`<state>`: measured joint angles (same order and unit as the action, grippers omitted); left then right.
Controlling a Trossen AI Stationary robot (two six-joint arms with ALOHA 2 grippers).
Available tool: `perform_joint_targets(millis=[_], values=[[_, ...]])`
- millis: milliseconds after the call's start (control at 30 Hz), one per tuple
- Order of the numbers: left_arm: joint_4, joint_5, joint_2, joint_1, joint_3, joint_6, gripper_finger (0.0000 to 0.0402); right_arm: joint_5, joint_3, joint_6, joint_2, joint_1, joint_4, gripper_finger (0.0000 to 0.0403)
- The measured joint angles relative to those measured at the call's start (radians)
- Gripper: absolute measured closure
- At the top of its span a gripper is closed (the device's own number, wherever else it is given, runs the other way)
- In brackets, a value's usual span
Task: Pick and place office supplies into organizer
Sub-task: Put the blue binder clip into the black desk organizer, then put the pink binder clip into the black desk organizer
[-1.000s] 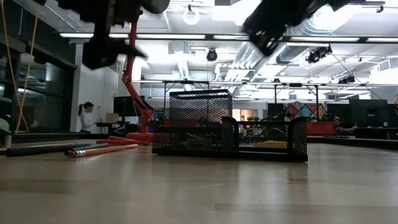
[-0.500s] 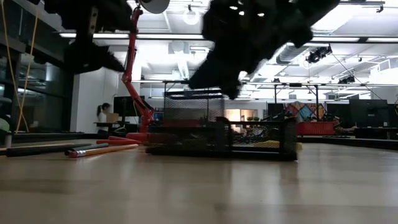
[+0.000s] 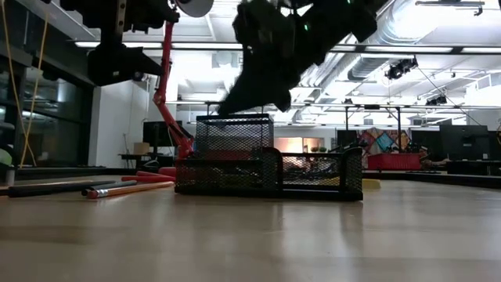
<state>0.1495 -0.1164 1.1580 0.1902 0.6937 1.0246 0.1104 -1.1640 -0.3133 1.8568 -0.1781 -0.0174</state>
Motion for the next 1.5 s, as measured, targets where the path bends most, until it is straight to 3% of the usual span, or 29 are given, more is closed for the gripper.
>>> perform_joint_targets(millis=[267, 400, 733, 900, 1267, 1500], values=[[-0.028, 0.012, 0.001, 0.0, 0.0, -0.011, 0.0103, 0.095, -0.002, 0.008, 0.033, -0.035, -0.023, 0.0403], [-0.028, 0.016, 0.001, 0.0, 0.0, -0.029, 0.0103, 0.079, -0.002, 0.003, 0.035, -0.035, -0.03, 0.0398], [-0.029, 0.023, 0.001, 0.0, 0.0, -0.029, 0.0103, 0.149, -0.002, 0.001, 0.042, -0.039, -0.035, 0.0303], [-0.029, 0.023, 0.001, 0.0, 0.0, -0.052, 0.0103, 0.139, -0.002, -0.02, 0.042, -0.04, -0.02, 0.0285], [-0.023, 0.037, 0.001, 0.0, 0.0, -0.184, 0.0103, -0.097, -0.002, -0.156, -0.035, 0.007, 0.042, 0.0286], [-0.034, 0.034, -0.01, 0.0, 0.001, -0.431, 0.0103, -0.284, -0.002, -0.18, -0.148, 0.087, 0.05, 0.0286]])
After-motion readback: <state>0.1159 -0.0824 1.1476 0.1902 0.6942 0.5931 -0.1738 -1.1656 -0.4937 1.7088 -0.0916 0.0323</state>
